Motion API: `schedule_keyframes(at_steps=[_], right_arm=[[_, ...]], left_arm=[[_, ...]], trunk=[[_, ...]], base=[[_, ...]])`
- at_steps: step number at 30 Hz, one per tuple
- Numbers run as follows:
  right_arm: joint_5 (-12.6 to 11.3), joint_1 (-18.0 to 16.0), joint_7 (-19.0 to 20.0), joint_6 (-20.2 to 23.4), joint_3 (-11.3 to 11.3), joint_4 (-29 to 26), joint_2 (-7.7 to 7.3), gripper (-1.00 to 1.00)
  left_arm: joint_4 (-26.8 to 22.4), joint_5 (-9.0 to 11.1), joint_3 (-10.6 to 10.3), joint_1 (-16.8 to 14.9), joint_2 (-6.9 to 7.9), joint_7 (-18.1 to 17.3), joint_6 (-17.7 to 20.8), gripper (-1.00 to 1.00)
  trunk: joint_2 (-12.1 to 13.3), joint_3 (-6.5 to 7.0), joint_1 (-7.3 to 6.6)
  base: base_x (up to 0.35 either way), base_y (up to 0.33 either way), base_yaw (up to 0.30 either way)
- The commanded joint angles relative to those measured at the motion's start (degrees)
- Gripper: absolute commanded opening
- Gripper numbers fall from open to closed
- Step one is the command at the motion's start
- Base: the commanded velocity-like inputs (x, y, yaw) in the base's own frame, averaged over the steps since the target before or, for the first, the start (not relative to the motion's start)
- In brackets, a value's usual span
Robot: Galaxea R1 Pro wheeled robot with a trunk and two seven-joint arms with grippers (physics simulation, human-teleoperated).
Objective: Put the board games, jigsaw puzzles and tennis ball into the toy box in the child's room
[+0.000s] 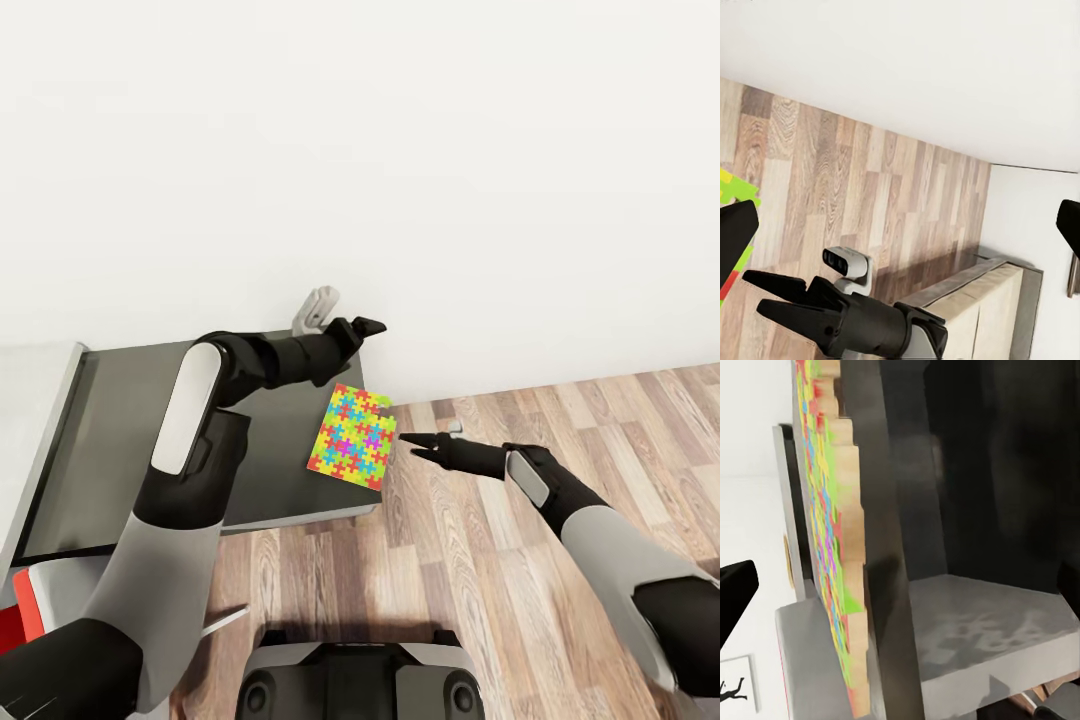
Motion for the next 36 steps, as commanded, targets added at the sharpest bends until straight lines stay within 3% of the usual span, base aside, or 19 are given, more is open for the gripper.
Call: schedule_keyframes(at_steps=[1,23,36], right_arm=[[-0.48,-0.05,-0.02,0.36,0.31,0.0,-0.06,1.0],[-0.6,-1.5,0.01,0.32,0.29,1.06,-0.13,1.0],[-0.61,-1.72,0.08,0.23,0.29,1.09,-0.32,1.0]], left_arm=[[-0.04,0.5,0.04,-0.05,-0.03,0.6,0.07,1.0],[-0.01,0.52,-0.01,-0.12,-0.01,0.6,0.08,1.0],[0.0,0.5,-0.06,-0.07,0.0,0.6,0.07,1.0]], trunk=[[-0.09,-0.07,0.03],[-0.09,-0.07,0.03],[-0.09,-0.07,0.03]], base=[[0.0,0.0,0.0],[0.0,0.0,0.006],[0.0,0.0,0.183]])
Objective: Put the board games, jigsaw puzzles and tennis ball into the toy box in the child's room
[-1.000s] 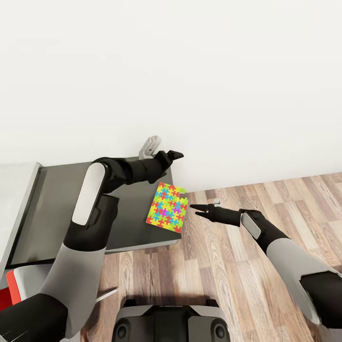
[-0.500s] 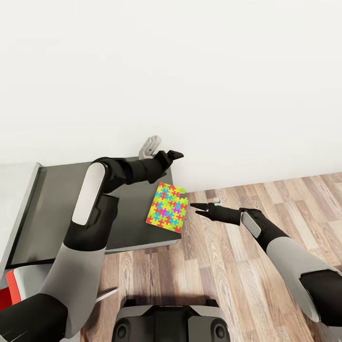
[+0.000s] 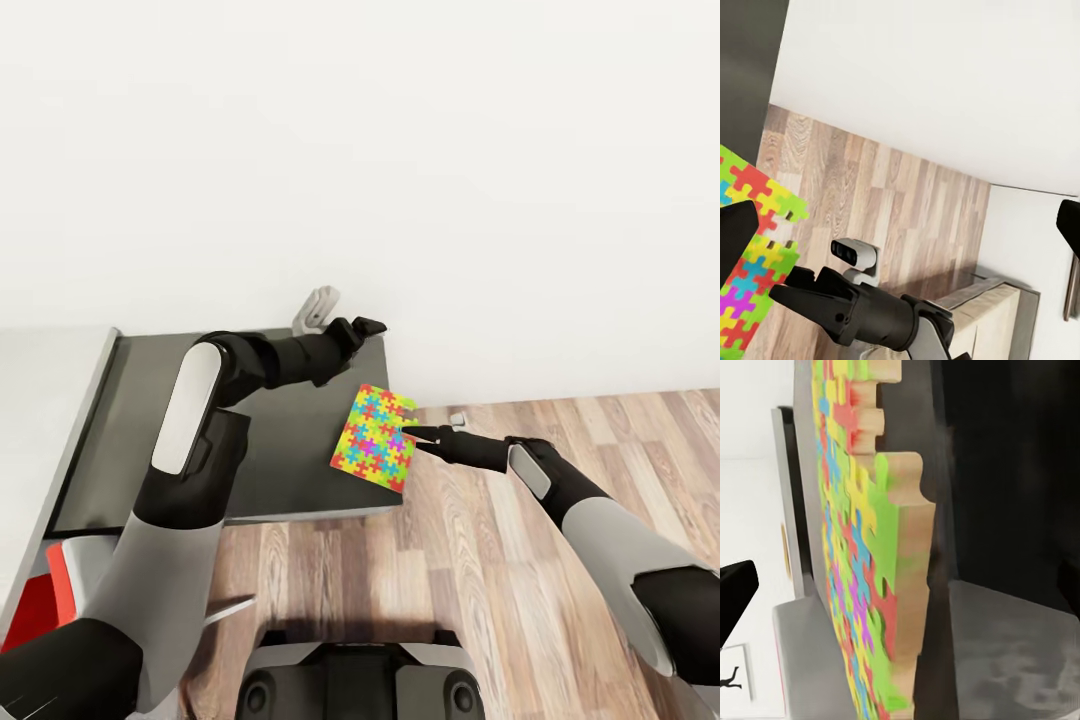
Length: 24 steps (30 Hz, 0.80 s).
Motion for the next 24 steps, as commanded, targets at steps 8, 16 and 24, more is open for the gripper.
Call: schedule_keyframes(at_steps=[8,16,24], right_arm=[[-0.48,-0.06,0.0,0.24,0.29,-0.03,0.1,1.0],[-0.48,-0.07,0.01,0.14,0.3,-0.05,0.04,1.0],[-0.48,-0.07,0.01,0.11,0.3,-0.09,-0.03,1.0]], left_arm=[[0.03,0.48,0.02,-0.04,0.01,0.59,0.07,1.0],[0.16,0.48,0.0,-0.03,0.04,0.59,0.07,1.0],[0.22,0.49,-0.03,-0.03,0.04,0.59,0.07,1.0]], trunk=[[-0.09,-0.07,0.03],[-0.09,-0.07,0.03],[-0.09,-0.07,0.03]], base=[[0.0,0.0,0.192],[0.0,0.0,0.061],[0.0,0.0,0.02]])
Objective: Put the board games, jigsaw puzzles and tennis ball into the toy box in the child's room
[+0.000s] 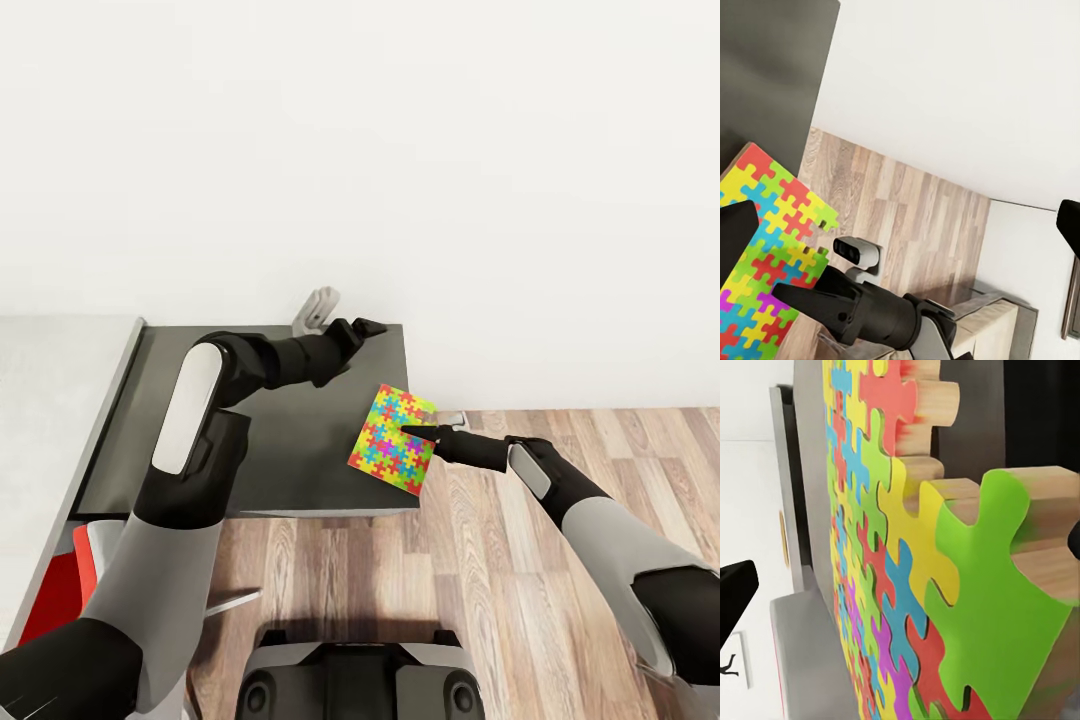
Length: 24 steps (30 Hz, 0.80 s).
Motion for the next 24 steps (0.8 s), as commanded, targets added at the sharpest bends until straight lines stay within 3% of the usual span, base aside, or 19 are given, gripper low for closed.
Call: schedule_keyframes(at_steps=[1,24], right_arm=[[-0.48,-0.04,-0.01,0.36,0.31,-0.02,-0.07,1.0],[-0.48,-0.03,-0.1,0.31,0.2,-0.11,0.0,1.0]], left_arm=[[-0.04,0.49,0.04,-0.05,-0.03,0.6,0.07,1.0],[0.03,0.49,0.1,-0.05,0.09,0.6,0.07,1.0]], trunk=[[-0.09,-0.07,0.03],[-0.09,-0.07,0.03]], base=[[0.0,0.0,0.009],[0.0,0.0,0.002]])
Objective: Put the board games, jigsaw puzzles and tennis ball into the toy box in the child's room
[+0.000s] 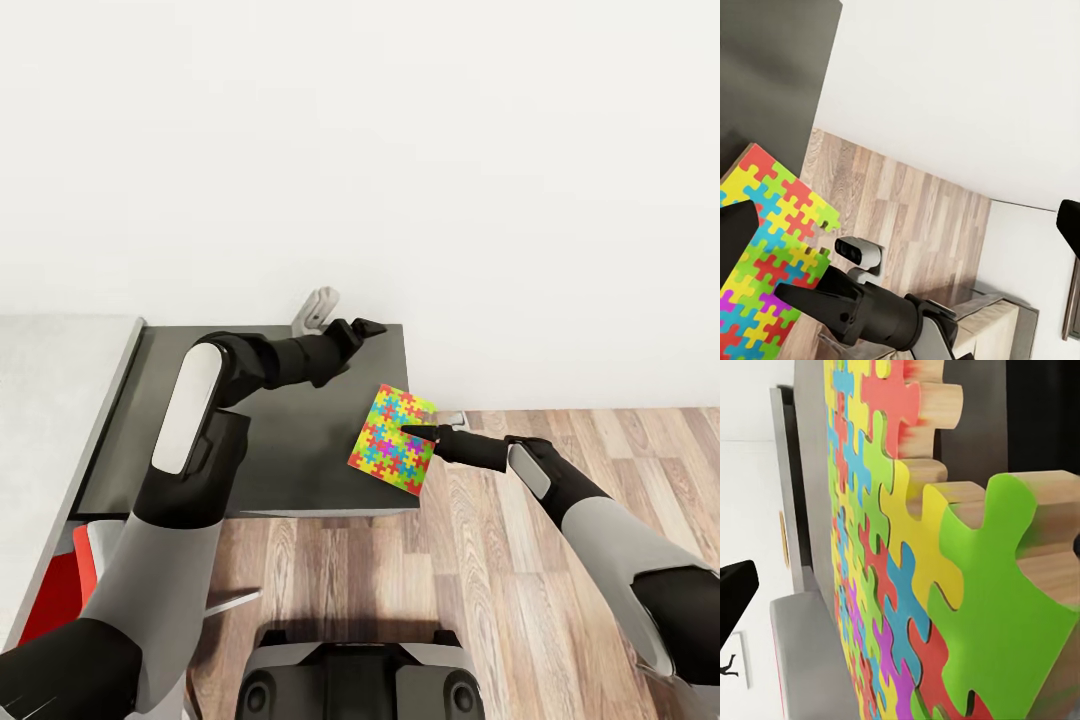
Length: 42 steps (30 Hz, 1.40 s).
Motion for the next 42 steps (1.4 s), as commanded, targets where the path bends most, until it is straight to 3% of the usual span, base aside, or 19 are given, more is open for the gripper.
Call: schedule_keyframes(at_steps=[1,2,17,26,42], right_arm=[[-0.48,-0.04,-0.02,0.36,0.31,-0.01,-0.06,1.0],[-0.48,-0.03,-0.02,0.33,0.29,-0.01,-0.05,-1.0],[-0.47,-0.03,-0.28,0.23,0.19,-0.03,-0.28,-1.0],[-0.48,-0.11,-2.57,0.29,0.08,-0.03,-0.65,-1.0],[-0.93,0.16,-3.06,0.58,-0.05,-3.39,-3.45,-1.0]], left_arm=[[-0.04,0.5,0.04,-0.05,-0.03,0.6,0.07,1.0],[-0.03,0.5,0.04,-0.05,-0.02,0.6,0.07,1.0],[0.0,0.5,0.04,-0.05,0.01,0.6,0.07,1.0],[0.0,0.5,0.04,-0.05,0.05,0.6,0.07,1.0],[0.0,0.5,0.1,0.03,0.19,0.6,0.12,1.0]], trunk=[[-0.09,-0.07,0.03],[-0.09,-0.07,0.03],[-0.09,-0.07,0.03],[-0.09,-0.07,0.03],[-0.09,-0.07,0.03]], base=[[0.0,0.0,0.0],[0.0,0.0,0.0],[0.0,0.0,0.0],[0.0,0.0,0.0],[0.0,0.0,0.0]])
